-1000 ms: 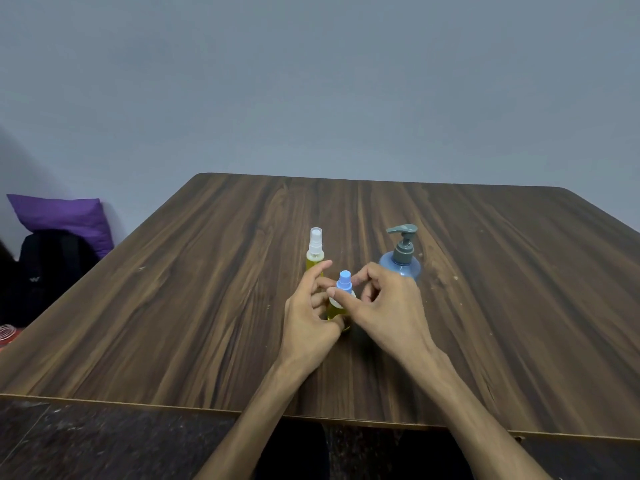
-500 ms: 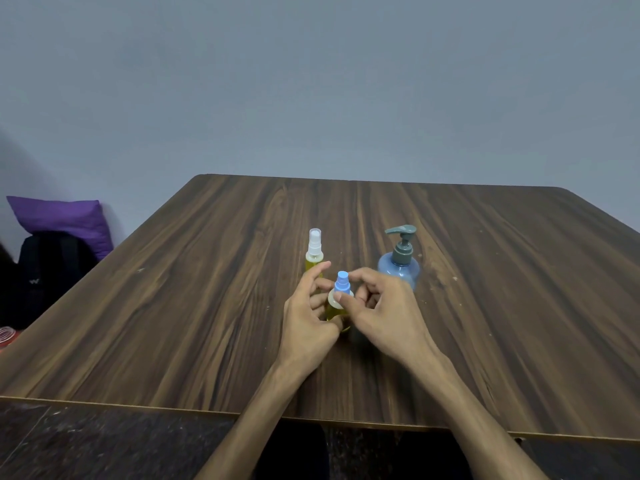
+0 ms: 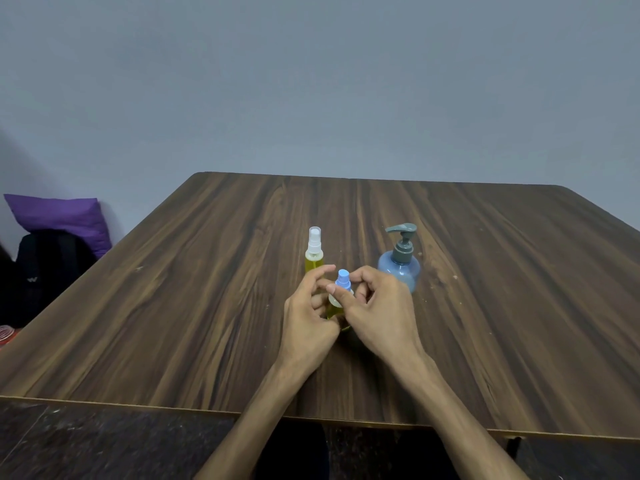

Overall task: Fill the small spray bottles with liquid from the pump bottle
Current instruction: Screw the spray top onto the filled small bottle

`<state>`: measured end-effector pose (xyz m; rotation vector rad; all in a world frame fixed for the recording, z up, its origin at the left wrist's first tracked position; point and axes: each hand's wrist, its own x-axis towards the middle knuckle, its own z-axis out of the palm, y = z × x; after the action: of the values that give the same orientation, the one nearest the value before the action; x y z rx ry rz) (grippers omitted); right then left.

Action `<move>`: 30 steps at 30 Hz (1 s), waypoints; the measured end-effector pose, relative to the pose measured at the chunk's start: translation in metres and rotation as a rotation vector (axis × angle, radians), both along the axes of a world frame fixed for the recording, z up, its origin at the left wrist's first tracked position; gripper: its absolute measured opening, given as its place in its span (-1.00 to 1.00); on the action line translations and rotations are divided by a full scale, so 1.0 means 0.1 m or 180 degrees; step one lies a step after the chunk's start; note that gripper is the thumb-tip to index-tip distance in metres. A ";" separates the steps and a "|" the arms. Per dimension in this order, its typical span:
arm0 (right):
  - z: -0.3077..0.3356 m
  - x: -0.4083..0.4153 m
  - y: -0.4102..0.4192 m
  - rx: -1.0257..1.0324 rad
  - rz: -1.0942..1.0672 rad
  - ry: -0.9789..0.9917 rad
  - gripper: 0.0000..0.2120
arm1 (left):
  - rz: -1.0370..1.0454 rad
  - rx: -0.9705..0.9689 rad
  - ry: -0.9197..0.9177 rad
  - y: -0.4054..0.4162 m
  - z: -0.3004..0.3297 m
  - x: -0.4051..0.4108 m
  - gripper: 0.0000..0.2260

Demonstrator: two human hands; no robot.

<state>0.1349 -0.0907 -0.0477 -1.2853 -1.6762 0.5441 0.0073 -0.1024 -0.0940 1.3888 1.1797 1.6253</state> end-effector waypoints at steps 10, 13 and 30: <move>-0.14 -0.19 -0.12 0.0369 -0.0657 0.0142 -0.73 | 0.0108 0.0039 -0.0024 -0.04 0.07 0.04 -0.55; -0.14 -0.16 -0.14 0.0367 -0.0682 0.0206 -0.70 | 0.0134 0.0076 0.0050 -0.05 0.07 0.04 -0.58; -0.05 0.56 0.02 -0.0157 -0.0901 0.0054 -0.13 | 0.0593 0.0272 0.1033 0.09 0.03 0.04 -0.43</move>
<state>0.1908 -0.0891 -0.0523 -1.5186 -1.4423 0.4264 0.0117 -0.0937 -0.0913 1.6868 1.4778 1.6329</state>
